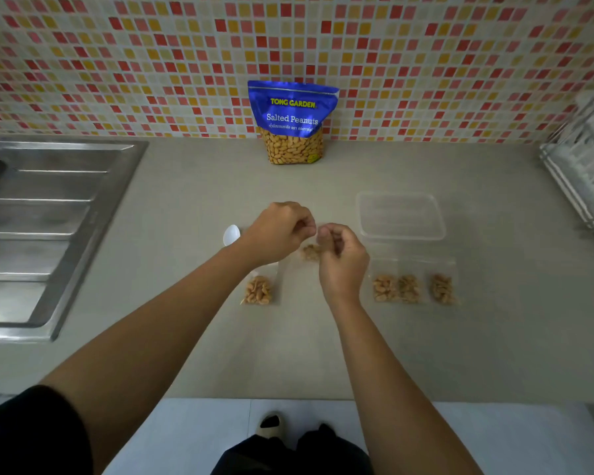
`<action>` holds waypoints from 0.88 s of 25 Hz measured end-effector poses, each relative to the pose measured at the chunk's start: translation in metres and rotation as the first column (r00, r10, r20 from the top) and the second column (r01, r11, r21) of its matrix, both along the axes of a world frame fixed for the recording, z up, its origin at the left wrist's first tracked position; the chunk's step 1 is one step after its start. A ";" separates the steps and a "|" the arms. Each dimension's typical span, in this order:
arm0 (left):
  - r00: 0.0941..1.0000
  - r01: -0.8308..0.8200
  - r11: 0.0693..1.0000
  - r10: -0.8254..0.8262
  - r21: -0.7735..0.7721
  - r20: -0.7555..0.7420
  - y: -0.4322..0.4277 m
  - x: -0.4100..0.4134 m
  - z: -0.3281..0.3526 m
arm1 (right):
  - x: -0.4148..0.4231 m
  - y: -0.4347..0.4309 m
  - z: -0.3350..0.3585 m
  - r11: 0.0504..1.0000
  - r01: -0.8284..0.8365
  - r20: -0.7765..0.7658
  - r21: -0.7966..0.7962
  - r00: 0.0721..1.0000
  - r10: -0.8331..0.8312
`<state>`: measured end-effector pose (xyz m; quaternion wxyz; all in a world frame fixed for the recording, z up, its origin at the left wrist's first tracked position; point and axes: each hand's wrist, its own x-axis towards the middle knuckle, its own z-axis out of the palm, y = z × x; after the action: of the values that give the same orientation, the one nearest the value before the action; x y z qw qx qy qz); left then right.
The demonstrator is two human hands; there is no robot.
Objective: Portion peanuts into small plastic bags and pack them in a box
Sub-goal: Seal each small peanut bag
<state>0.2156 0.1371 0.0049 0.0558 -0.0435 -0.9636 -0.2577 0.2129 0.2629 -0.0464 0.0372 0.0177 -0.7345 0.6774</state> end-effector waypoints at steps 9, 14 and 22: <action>1.000 -0.008 0.999 0.008 -0.050 0.000 -0.010 0.005 -0.008 | -0.002 -0.001 -0.002 0.996 0.044 0.004 0.080 0.999 -0.044; 0.960 -0.257 0.913 0.203 0.318 0.193 -0.012 0.041 -0.036 | -0.009 -0.006 -0.018 0.998 -0.031 0.242 -0.057 0.969 0.044; 0.810 -0.585 0.665 0.445 0.464 0.383 0.020 0.071 -0.082 | -0.011 -0.009 -0.051 0.946 -0.106 0.310 0.308 0.951 0.005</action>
<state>0.2871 0.1570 -0.0773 0.0217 0.2819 -0.8151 -0.5056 0.2024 0.2535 -0.0971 -0.0994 -0.0606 -0.8307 0.5444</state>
